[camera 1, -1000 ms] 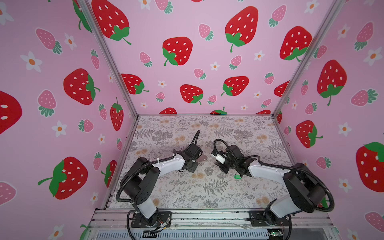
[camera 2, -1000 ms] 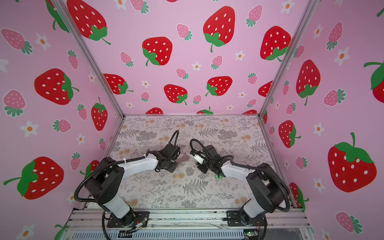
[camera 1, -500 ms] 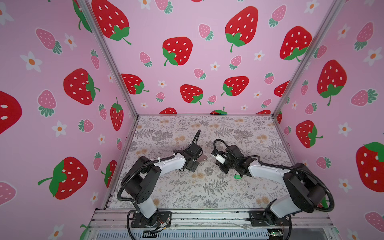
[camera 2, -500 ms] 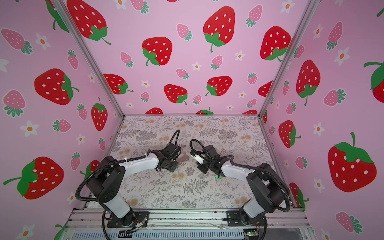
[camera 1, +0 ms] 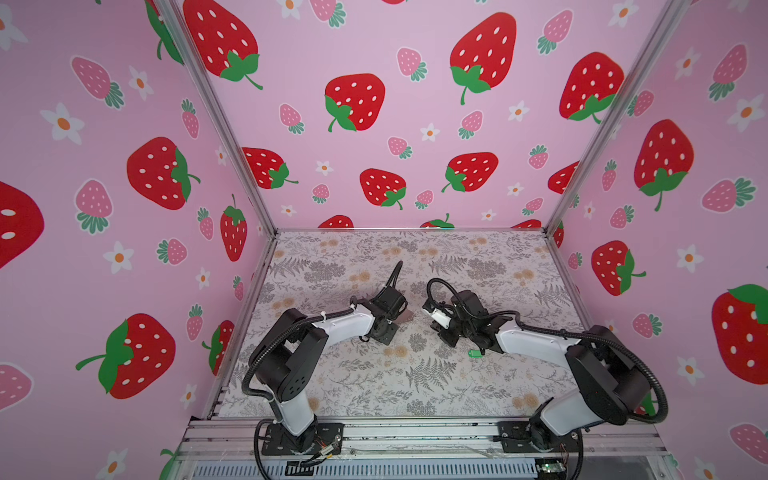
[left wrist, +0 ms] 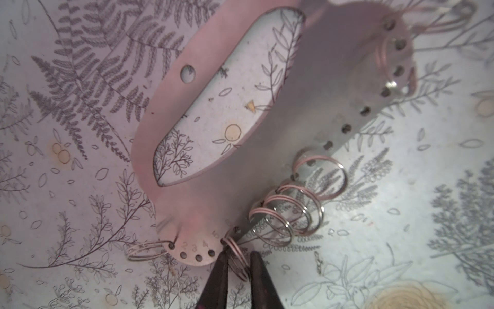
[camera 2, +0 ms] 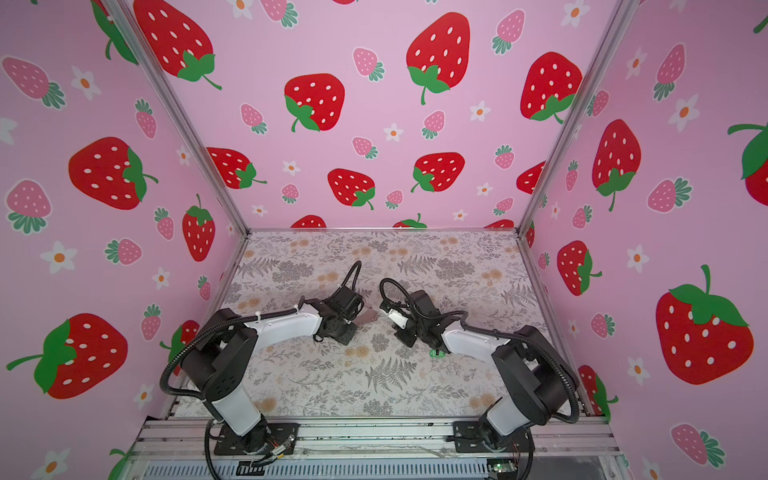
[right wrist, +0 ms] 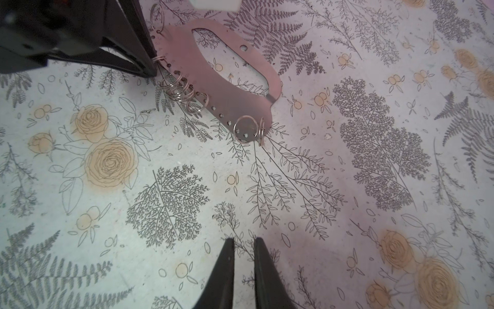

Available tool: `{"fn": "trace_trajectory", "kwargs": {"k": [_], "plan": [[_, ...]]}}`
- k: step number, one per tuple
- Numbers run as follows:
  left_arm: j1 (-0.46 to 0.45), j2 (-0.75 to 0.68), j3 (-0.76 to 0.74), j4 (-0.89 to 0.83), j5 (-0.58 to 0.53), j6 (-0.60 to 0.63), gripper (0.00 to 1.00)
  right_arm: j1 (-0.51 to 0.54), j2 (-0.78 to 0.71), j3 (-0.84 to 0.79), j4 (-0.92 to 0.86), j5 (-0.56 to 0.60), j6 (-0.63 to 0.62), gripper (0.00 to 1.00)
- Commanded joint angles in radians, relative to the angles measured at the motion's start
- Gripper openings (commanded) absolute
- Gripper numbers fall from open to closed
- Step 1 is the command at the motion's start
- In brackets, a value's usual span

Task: Put the keys on the keyring
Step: 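Lower the left gripper onto a split ring at the plate's edge and close, then lift the plate with the left gripper while the right gripper moves toward it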

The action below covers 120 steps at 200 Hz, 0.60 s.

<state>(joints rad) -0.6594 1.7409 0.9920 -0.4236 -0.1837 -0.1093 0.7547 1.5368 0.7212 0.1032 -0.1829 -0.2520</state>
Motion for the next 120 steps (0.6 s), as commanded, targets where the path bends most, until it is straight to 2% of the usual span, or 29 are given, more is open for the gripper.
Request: {"fn": "trace_trajectory", "kwargs": {"k": [1,65,120], "plan": [[-0.003,-0.003,0.031,-0.030,-0.023,-0.014,0.17,0.003,0.018,0.032,-0.012,-0.001,-0.001,0.17],[-0.003,-0.062,0.024,-0.034,0.011,0.019,0.10,0.004,-0.010,0.026,-0.015,0.012,-0.001,0.16],[0.003,-0.216,0.012,-0.052,0.121,0.157,0.07,-0.020,-0.138,-0.004,0.055,-0.021,0.010,0.16]]}}
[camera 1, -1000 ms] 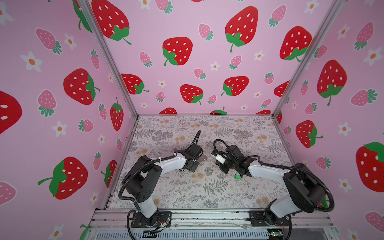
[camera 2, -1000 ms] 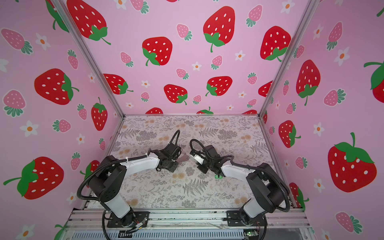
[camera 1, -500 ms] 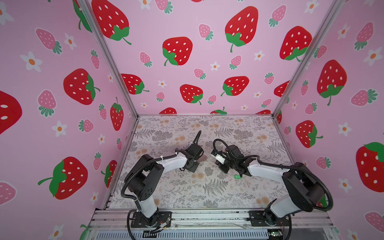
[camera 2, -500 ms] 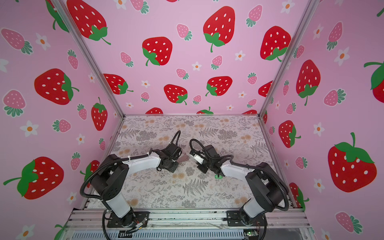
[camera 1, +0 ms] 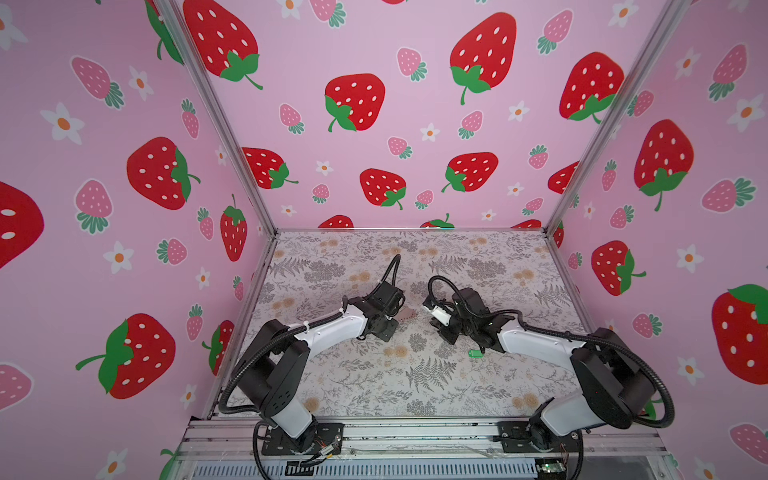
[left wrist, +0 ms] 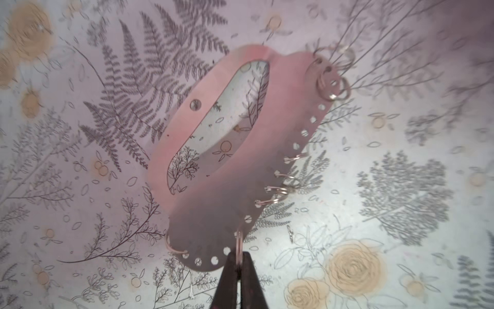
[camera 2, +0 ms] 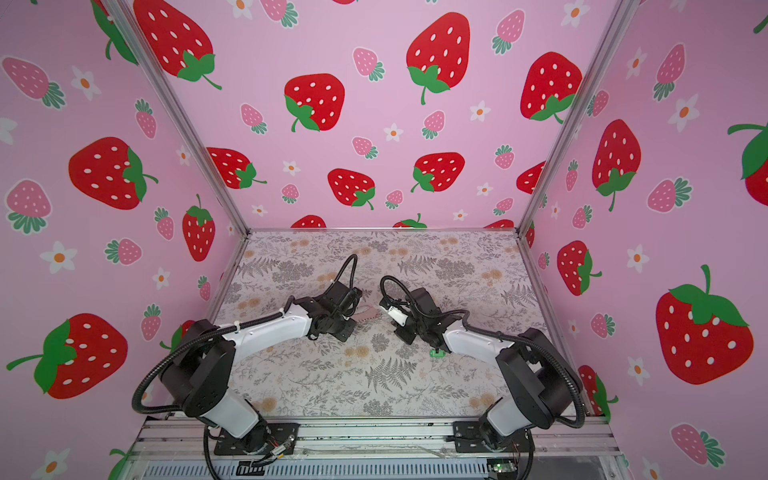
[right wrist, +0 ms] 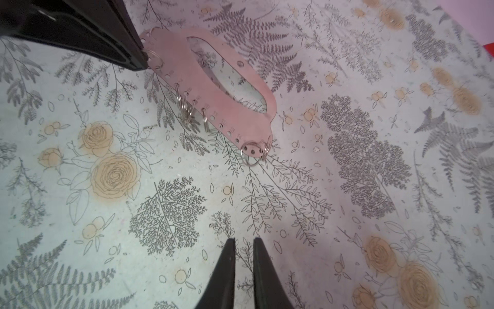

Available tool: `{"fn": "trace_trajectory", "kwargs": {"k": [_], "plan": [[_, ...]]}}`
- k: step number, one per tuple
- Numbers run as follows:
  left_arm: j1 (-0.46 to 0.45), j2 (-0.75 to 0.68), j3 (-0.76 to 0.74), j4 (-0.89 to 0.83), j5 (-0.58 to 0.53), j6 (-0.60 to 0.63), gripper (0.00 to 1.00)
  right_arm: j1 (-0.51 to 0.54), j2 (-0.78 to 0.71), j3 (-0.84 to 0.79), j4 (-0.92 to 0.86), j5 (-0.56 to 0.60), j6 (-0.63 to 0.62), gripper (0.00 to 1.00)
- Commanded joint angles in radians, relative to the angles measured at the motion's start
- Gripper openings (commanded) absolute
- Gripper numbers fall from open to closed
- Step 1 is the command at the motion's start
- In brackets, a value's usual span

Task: Put the keys on the keyring
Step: 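Lift the plate with the left gripper while the right gripper moves toward it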

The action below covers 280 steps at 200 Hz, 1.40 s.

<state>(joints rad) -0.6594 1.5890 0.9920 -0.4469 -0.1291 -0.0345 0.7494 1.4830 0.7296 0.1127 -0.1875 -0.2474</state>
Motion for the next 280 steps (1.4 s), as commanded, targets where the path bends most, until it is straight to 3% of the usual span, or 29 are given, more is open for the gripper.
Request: {"fn": "trace_trajectory", "kwargs": {"k": [1,7,55,106,135,167,219,280], "plan": [[0.003,-0.068,0.012,-0.028,0.070,0.086,0.07,-0.016,-0.088,-0.013,0.047,-0.017,0.005,0.16],[0.007,-0.087,0.010,-0.024,0.097,0.102,0.02,-0.023,-0.108,-0.020,0.059,-0.018,0.002,0.16],[0.062,-0.202,0.000,0.011,0.443,0.244,0.01,-0.072,-0.229,-0.056,0.099,-0.104,-0.038,0.20],[0.070,-0.253,0.000,0.005,0.627,0.456,0.00,-0.092,-0.281,-0.086,0.102,-0.275,-0.170,0.20],[0.071,-0.307,-0.055,0.095,0.660,0.548,0.00,-0.090,-0.292,-0.128,0.170,-0.415,-0.205,0.21],[0.070,-0.373,-0.153,0.260,0.684,0.627,0.00,-0.078,-0.306,-0.159,0.240,-0.484,-0.210,0.21],[0.070,-0.394,-0.196,0.389,0.748,0.618,0.00,-0.058,-0.307,-0.152,0.345,-0.587,-0.101,0.21],[0.070,-0.414,-0.222,0.465,0.762,0.625,0.00,-0.041,-0.290,-0.130,0.334,-0.616,-0.104,0.20]]}}
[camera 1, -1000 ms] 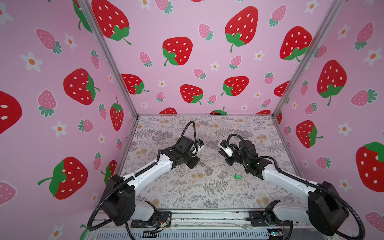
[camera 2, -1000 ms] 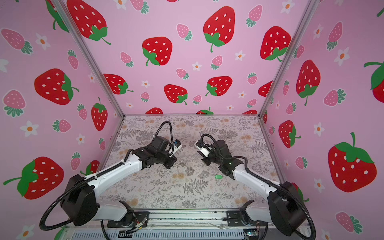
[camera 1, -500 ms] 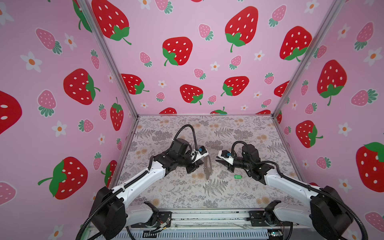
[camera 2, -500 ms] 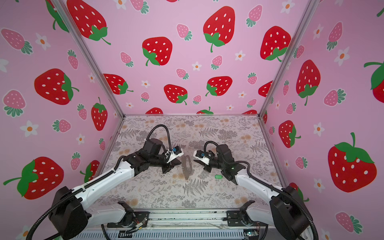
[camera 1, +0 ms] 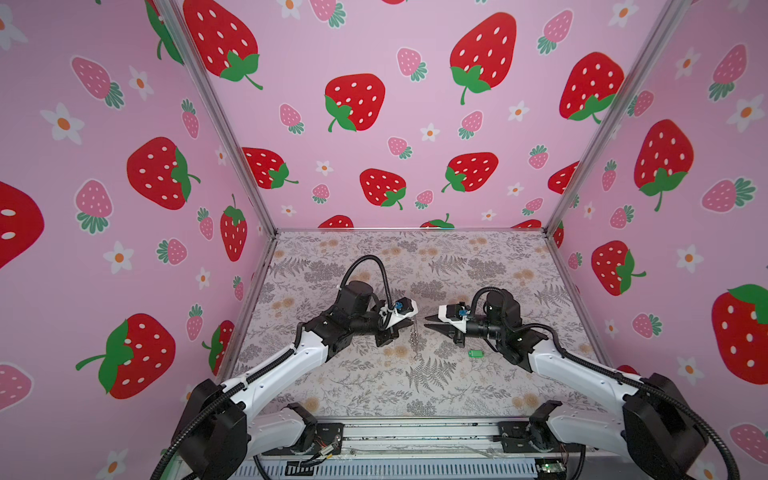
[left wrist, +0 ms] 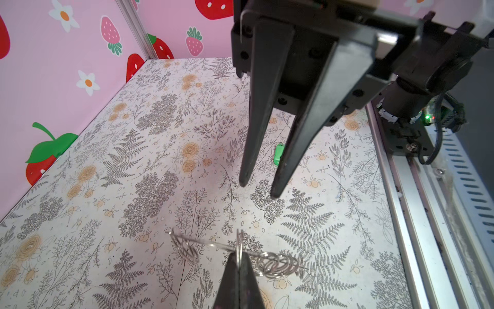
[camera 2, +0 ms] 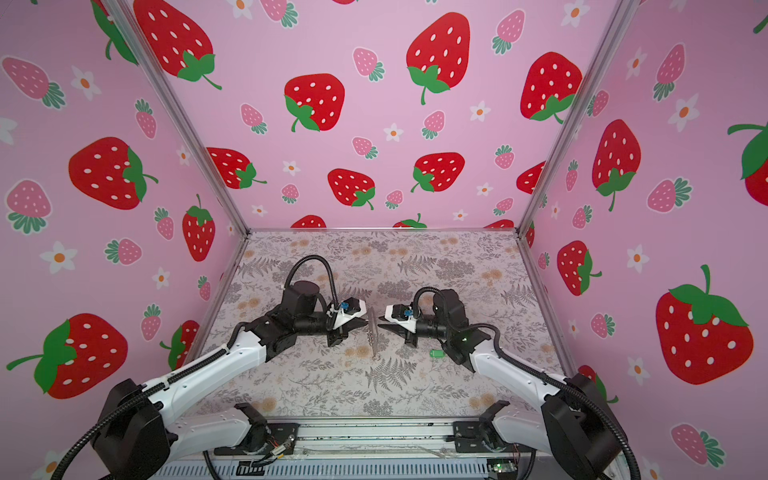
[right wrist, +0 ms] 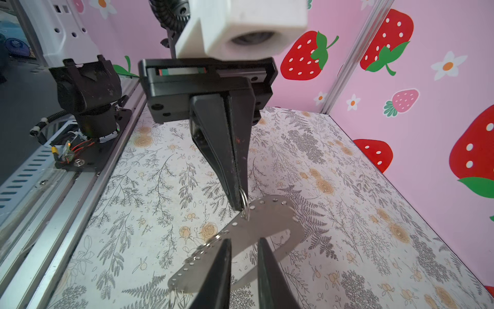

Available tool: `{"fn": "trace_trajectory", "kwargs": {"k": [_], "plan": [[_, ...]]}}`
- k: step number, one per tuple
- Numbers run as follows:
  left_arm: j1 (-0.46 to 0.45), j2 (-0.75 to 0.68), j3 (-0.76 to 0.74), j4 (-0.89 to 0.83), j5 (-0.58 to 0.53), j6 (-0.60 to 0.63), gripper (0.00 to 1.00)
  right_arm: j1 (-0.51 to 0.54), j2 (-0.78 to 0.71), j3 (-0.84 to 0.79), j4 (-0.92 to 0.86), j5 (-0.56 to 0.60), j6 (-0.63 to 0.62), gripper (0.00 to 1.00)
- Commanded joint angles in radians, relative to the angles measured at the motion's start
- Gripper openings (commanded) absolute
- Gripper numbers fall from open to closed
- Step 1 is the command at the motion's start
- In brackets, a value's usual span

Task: Put the keys on the keyring
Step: 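Lift the plate with the left gripper while the right gripper moves toward it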

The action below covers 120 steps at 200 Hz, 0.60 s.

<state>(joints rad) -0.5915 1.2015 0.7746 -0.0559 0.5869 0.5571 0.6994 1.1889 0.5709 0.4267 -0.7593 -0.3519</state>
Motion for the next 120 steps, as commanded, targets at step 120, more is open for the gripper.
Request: {"fn": "trace_trajectory", "kwargs": {"k": [120], "plan": [[-0.010,-0.053,-0.021,0.104,0.126,0.076,0.00,0.030,0.036,0.037,0.077,-0.035,0.048,0.18]]}}
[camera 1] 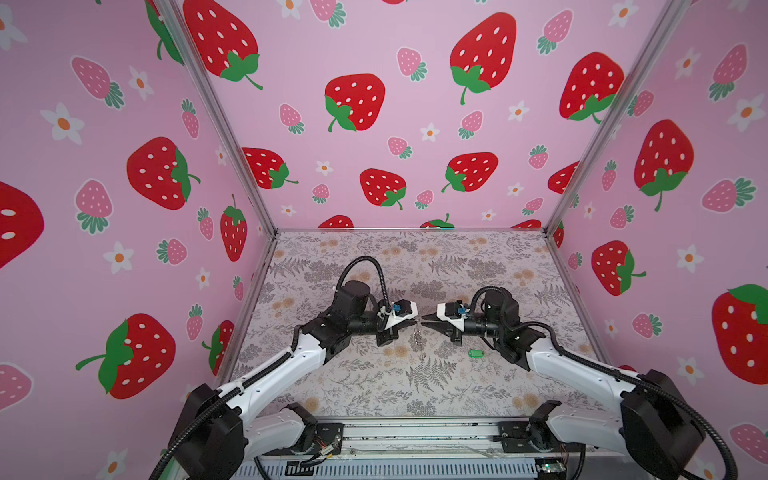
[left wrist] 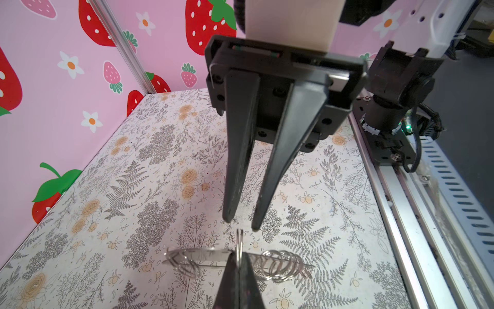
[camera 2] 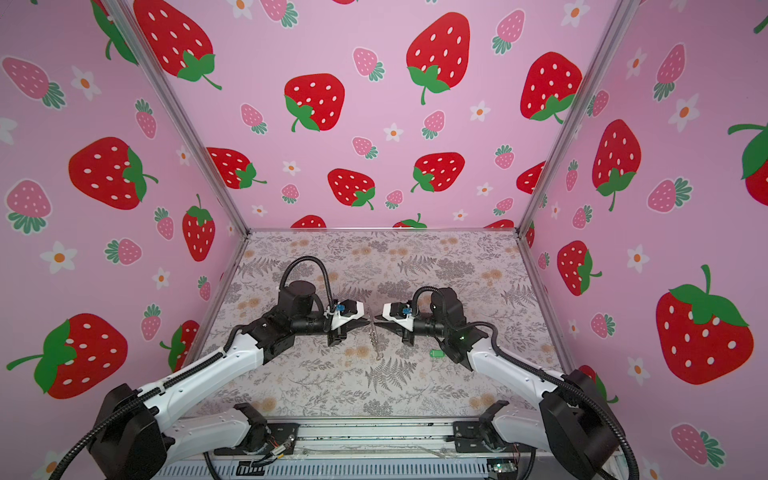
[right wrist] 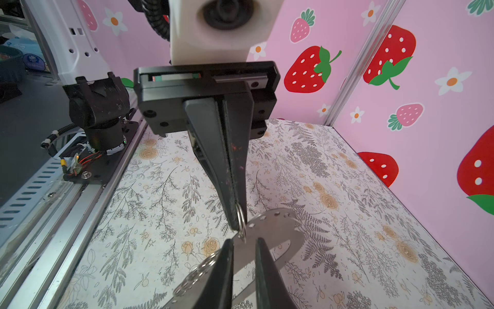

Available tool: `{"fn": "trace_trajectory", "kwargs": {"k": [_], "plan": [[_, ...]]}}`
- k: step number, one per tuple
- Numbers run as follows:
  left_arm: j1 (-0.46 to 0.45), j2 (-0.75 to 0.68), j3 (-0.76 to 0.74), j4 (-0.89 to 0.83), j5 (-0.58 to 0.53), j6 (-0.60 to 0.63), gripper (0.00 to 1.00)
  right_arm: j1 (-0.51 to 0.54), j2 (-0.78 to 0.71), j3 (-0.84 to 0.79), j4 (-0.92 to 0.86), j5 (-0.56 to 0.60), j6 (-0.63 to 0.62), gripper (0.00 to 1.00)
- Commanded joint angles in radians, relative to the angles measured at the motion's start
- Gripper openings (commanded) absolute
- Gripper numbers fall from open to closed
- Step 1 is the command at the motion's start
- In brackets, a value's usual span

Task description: Put the keys on the keyring

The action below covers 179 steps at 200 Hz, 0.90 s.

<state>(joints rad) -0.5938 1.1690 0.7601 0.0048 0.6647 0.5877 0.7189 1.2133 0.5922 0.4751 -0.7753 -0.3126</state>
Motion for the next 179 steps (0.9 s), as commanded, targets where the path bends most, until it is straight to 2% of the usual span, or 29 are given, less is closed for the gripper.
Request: {"fn": "trace_trajectory", "kwargs": {"k": [1,80,163,168,179], "plan": [[-0.007,-0.020,-0.006,0.043,0.048,0.046,0.00,0.011,0.011,0.015,0.029,-0.020,0.009,0.18],[-0.020,-0.020,0.002,0.036,0.047,0.067,0.00,0.017,0.011,0.019,0.037,-0.032,0.023,0.16],[-0.027,0.003,0.019,0.008,0.044,0.077,0.00,0.017,0.004,0.020,0.035,-0.038,0.026,0.00],[-0.027,0.006,0.023,-0.002,0.037,0.079,0.04,0.017,0.004,0.019,0.031,-0.037,0.026,0.00],[-0.027,0.005,0.034,-0.027,0.004,0.089,0.23,0.017,0.001,0.023,0.011,-0.029,0.022,0.00]]}}
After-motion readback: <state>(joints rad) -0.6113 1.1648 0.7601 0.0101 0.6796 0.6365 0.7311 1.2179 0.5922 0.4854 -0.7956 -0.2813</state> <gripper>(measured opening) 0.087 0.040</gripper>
